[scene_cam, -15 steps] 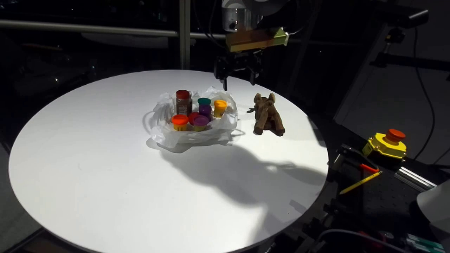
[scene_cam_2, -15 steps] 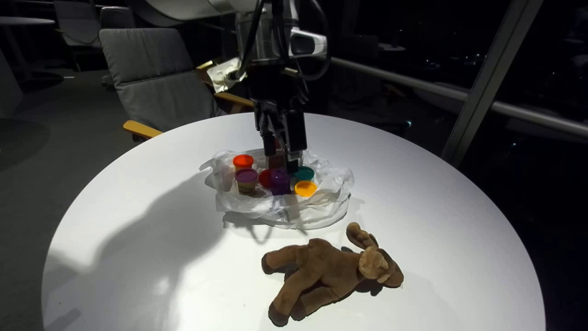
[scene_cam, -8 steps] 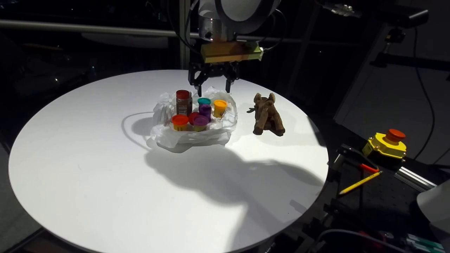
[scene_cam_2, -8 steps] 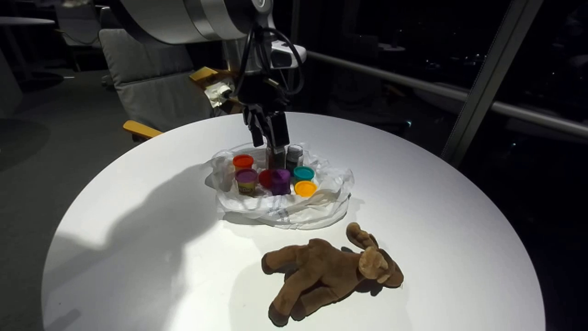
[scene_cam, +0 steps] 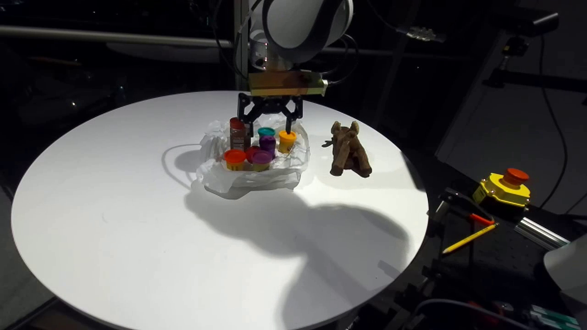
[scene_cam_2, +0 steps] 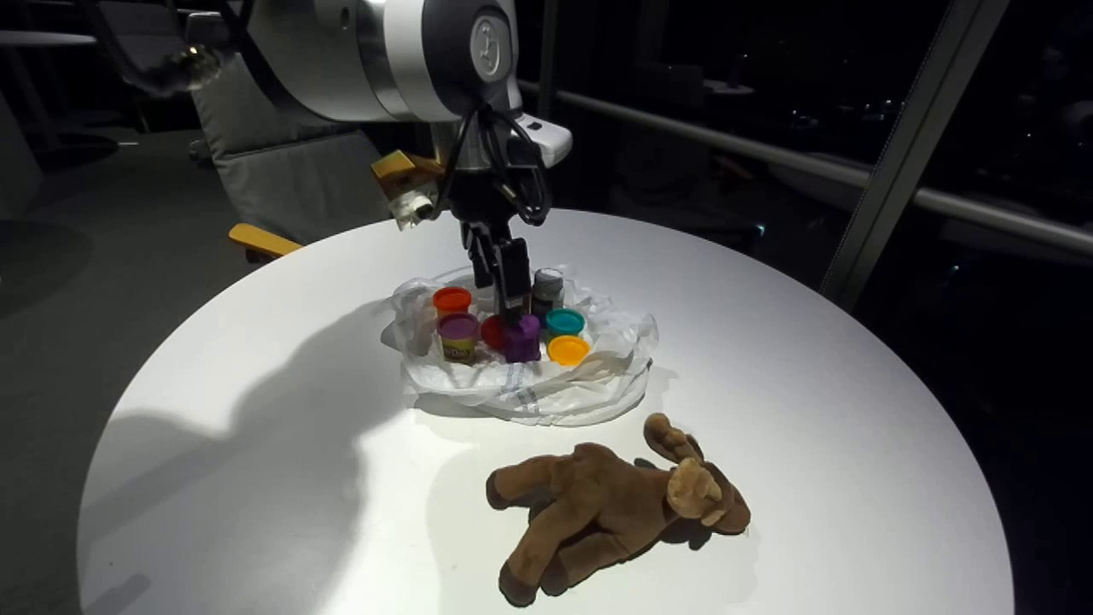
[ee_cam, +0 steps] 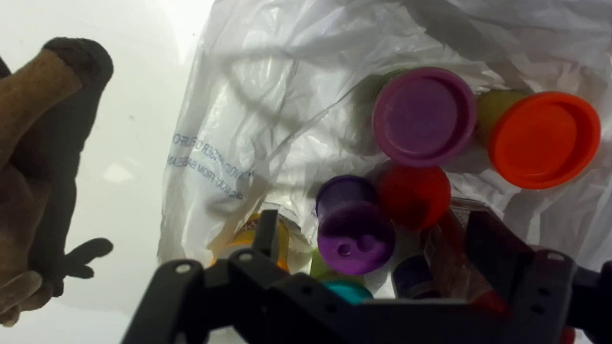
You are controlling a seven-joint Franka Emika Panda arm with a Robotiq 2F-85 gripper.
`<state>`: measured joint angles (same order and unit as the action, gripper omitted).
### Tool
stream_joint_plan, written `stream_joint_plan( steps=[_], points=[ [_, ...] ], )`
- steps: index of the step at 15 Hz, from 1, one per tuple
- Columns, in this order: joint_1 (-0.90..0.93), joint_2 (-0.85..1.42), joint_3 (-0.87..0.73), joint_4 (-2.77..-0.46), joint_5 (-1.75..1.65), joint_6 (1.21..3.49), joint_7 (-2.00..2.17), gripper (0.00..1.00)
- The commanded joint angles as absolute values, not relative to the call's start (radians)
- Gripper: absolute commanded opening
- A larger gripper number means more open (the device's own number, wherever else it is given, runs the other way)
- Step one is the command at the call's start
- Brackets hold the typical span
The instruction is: Remove the objects from the plastic
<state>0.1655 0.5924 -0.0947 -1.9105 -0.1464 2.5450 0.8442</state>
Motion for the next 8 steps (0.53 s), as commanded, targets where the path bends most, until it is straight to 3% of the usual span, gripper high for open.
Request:
stream_joint_plan(
  steps=[1,8],
  points=[
    [0.189,0.673,-0.143,-1.832,-0.117,2.583,0.909,1.0],
    [0.194,0.731,-0.17,-1.784,-0.1,2.604,0.975,1.0]
  ],
)
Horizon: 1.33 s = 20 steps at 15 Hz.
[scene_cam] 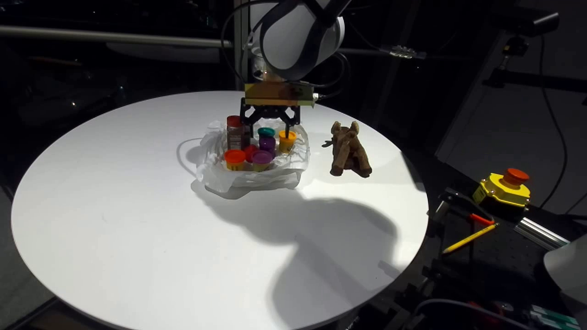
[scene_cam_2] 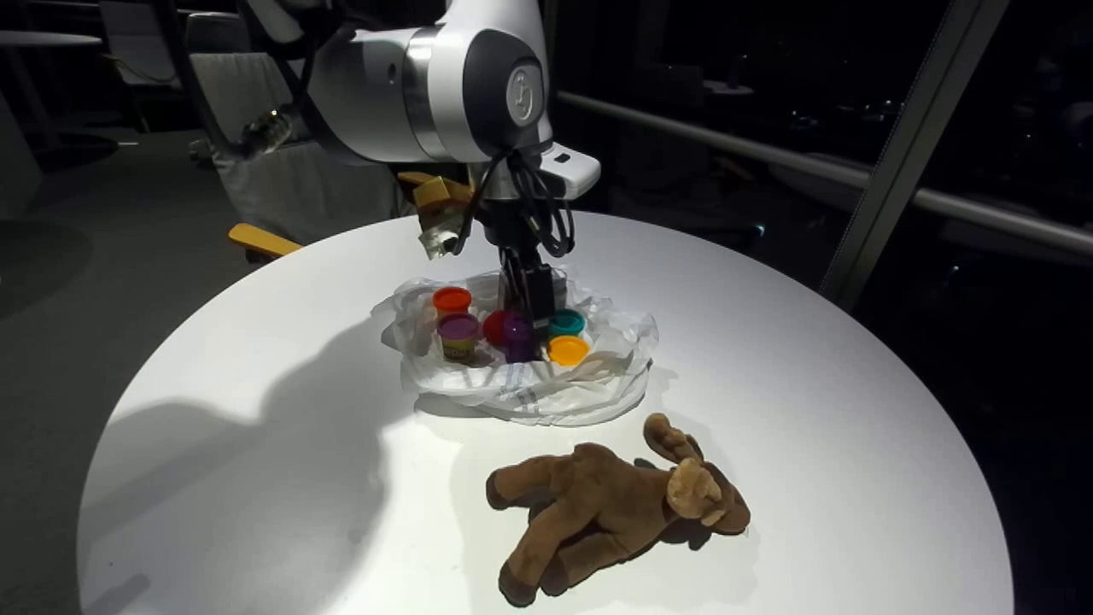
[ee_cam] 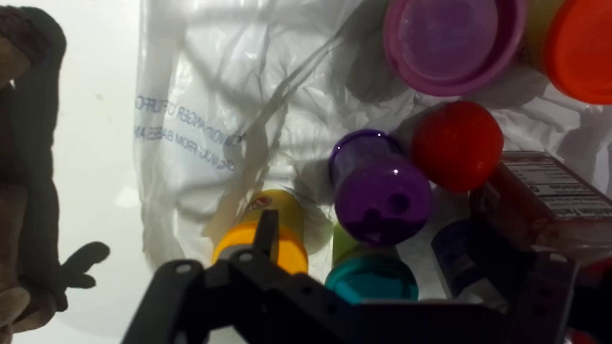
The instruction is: Remove the objects from the plastic
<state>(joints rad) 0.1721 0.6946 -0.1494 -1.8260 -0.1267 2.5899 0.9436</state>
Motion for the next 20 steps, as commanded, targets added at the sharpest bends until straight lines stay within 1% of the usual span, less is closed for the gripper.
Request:
stream_joint_plan(
  steps=[1,2,3,4,6,7,9,10,11,12,13,15,17,20],
  points=[
    [0.19,0.732,-0.166,-1.782,-0.095,2.604,0.977,0.94],
    [0.188,0.731,-0.164,-1.782,-0.091,2.602,0.978,0.73],
    [0.189,0.728,-0.164,-1.784,-0.09,2.602,0.981,0.7],
    [0.188,0.73,-0.165,-1.787,-0.086,2.602,0.98,0.69],
    [0.187,0.731,-0.164,-1.786,-0.079,2.603,0.98,0.54],
    [0.183,0.735,-0.163,-1.785,-0.075,2.602,0.978,0.44],
    [0.184,0.754,-0.168,-1.784,-0.073,2.599,0.98,0.3],
    [0.184,0.764,-0.173,-1.774,-0.074,2.598,0.981,0.4],
    [0.184,0.766,-0.173,-1.773,-0.073,2.594,0.98,0.75],
    [0.185,0.768,-0.175,-1.772,-0.073,2.594,0.983,0.76],
    [0.182,0.772,-0.175,-1.773,-0.071,2.596,0.983,0.38],
    [0.181,0.768,-0.174,-1.789,-0.067,2.602,0.978,0.37],
    [0.178,0.734,-0.172,-1.824,-0.063,2.61,0.968,0.24],
    [0.181,0.636,-0.178,-1.911,-0.065,2.633,0.967,0.24]
  ],
)
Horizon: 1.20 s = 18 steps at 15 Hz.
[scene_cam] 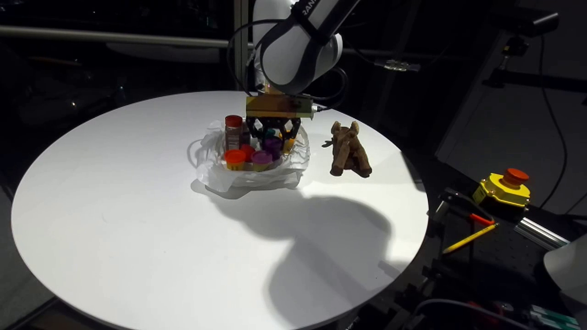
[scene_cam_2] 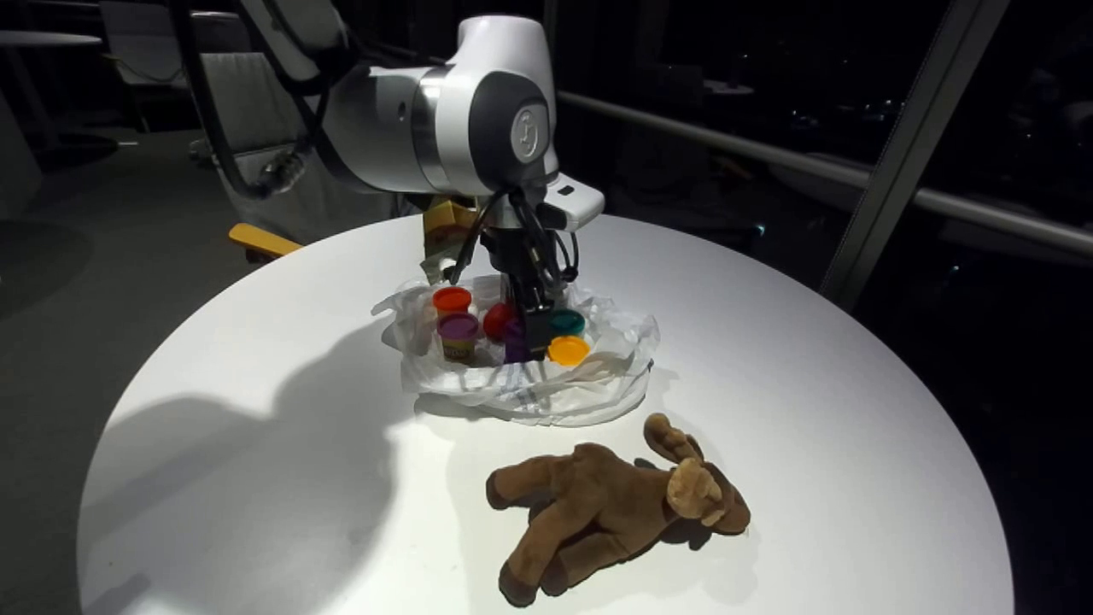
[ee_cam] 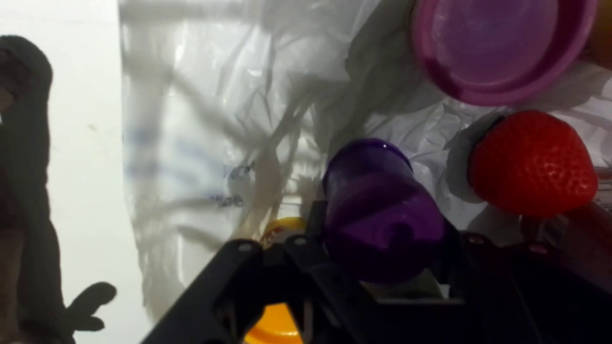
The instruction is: Remove the objects from the plastic
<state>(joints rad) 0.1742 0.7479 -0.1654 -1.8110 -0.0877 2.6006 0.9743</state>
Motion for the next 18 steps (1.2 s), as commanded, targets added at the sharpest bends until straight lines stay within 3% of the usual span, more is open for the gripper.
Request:
stream_joint_plan(
  steps=[1,9,18],
  points=[
    [0.177,0.596,-0.175,-1.942,-0.062,2.629,0.961,0.24],
    [0.163,0.24,-0.159,-2.31,-0.133,2.602,0.86,0.24],
    [0.264,0.423,-0.195,-2.404,-0.322,2.769,1.007,0.24]
  ],
)
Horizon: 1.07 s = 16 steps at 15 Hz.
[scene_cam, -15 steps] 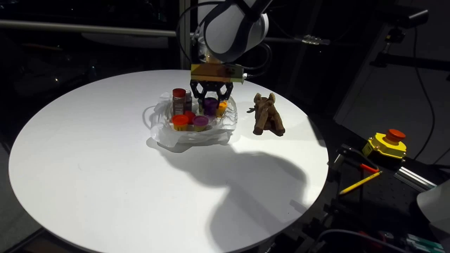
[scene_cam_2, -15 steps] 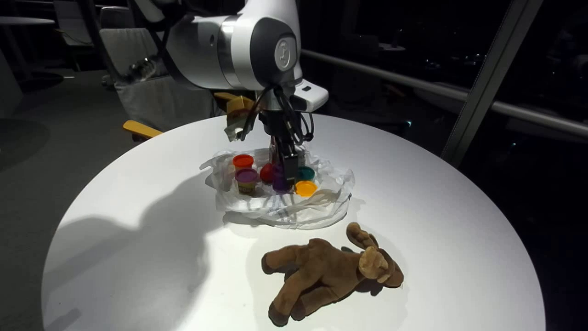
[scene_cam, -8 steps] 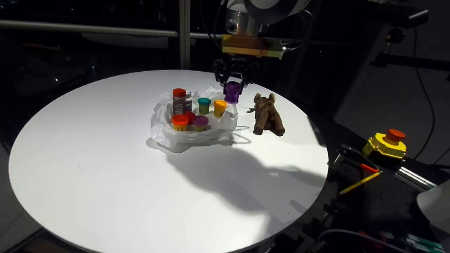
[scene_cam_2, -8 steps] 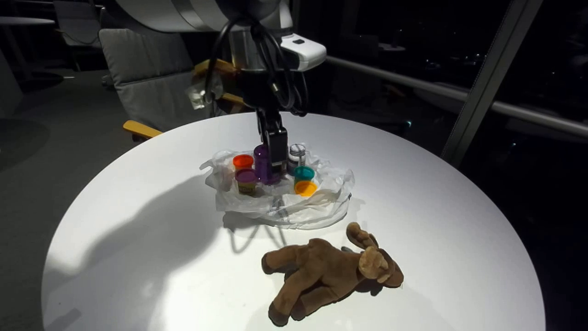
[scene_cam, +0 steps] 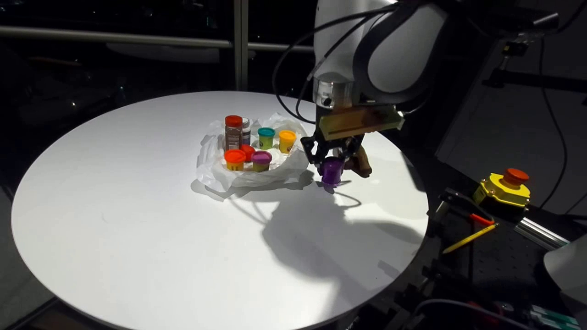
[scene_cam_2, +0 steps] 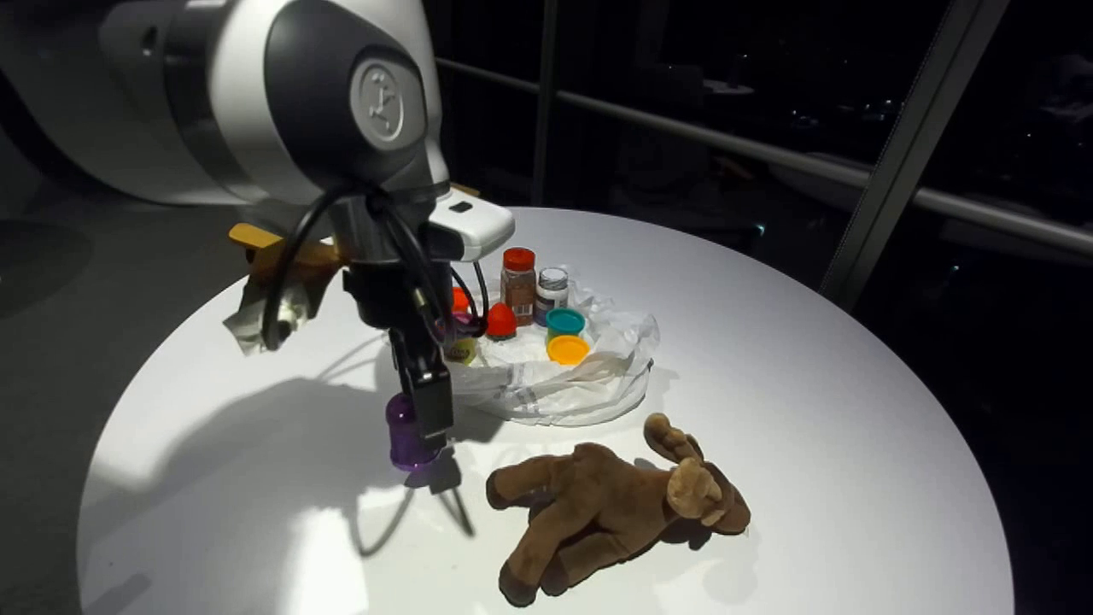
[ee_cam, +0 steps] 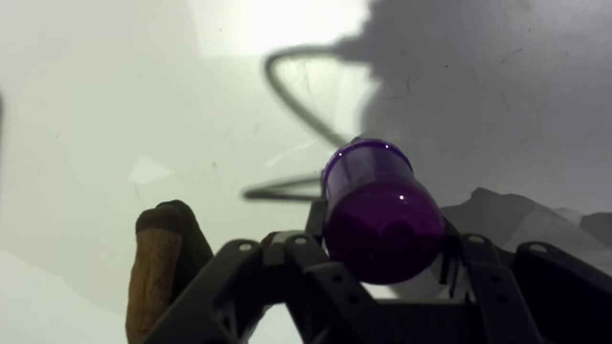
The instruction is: Remove the objects from the plastic
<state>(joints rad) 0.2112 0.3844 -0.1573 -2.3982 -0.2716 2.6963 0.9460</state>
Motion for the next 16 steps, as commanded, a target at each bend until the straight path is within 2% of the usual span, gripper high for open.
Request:
stream_joint_plan(
  steps=[1,2,4,6,7,12,16],
  points=[
    [0.277,0.427,-0.205,-2.407,-0.323,2.785,1.012,0.24],
    [0.294,0.419,-0.223,-2.416,-0.332,2.8,1.019,0.74],
    [0.308,0.378,-0.248,-2.435,-0.331,2.813,1.004,0.81],
    [0.323,0.319,-0.275,-2.441,-0.346,2.801,0.99,0.96],
    [0.334,0.299,-0.29,-2.434,-0.369,2.789,0.992,1.0],
    [0.289,0.247,-0.198,-2.352,-0.426,2.754,0.872,1.0],
    [0.286,0.338,-0.117,-2.273,-0.402,2.761,0.779,1.0]
  ],
)
